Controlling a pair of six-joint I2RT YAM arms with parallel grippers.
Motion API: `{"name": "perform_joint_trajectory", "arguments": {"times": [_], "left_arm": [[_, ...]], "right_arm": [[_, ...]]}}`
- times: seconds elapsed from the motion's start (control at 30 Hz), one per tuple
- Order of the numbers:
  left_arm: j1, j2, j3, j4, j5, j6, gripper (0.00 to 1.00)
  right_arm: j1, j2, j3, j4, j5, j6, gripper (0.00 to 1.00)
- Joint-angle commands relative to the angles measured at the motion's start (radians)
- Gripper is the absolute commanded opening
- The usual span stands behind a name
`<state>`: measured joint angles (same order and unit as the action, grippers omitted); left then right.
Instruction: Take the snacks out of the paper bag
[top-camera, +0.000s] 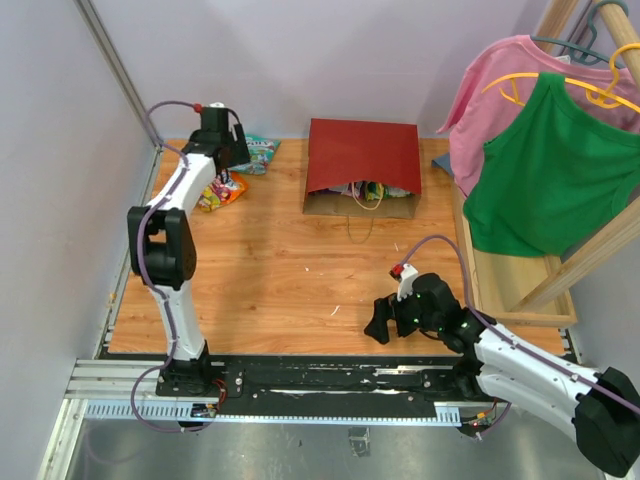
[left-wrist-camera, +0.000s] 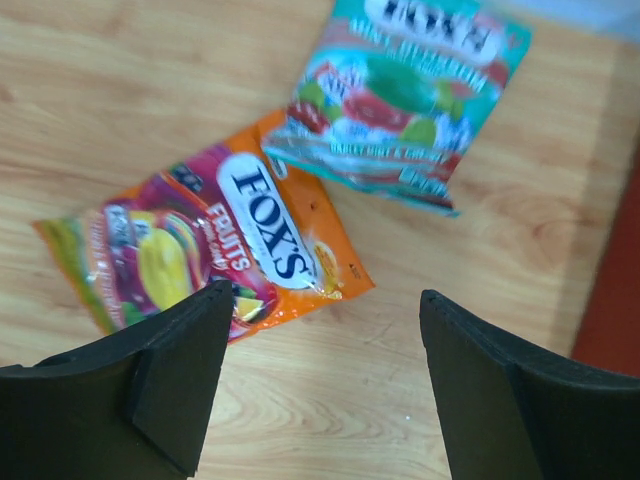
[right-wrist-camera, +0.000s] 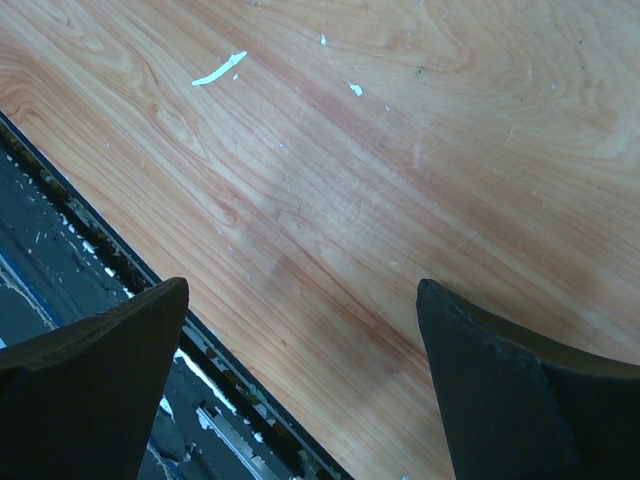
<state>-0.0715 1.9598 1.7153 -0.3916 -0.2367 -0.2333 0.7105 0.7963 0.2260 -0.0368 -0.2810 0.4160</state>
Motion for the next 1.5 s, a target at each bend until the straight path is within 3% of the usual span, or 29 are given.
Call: {"name": "perform_joint_trajectory", "arguments": {"times": [0.0, 0.23, 0.53, 1.0, 1.17, 1.47], "left_arm": [[-0.002, 0.162, 0.017, -0.101, -0.027, -0.02, 0.8], [0.07, 0.24, 0.044, -0.105, -0.005, -0.08, 0.79], [0.235, 0.224, -0.059, -0.027, 0.094, -0.256, 0.78], [0.251, 0.452, 0.301, -0.106, 0.171, -0.473, 0.76], [0.238, 0.57, 0.453, -0.15, 0.185, -0.487, 0.75], [0.142, 0.664, 0.565, -0.131, 0.189, -0.446, 0.75]], "right_arm": [[-0.017, -0.044, 0.063, -0.118, -0.012, -0.021, 0.98], [-0.016, -0.187, 0.057, -0.188, 0.015, -0.011, 0.98], [-0.015, -0.209, 0.074, -0.238, 0.008, -0.006, 0.99], [-0.016, -0.168, 0.078, -0.228, 0.029, -0.01, 0.98], [-0.015, -0.12, 0.084, -0.212, 0.036, -0.018, 0.98], [-0.016, -0.029, 0.1, -0.179, 0.052, -0.036, 0.98]]}}
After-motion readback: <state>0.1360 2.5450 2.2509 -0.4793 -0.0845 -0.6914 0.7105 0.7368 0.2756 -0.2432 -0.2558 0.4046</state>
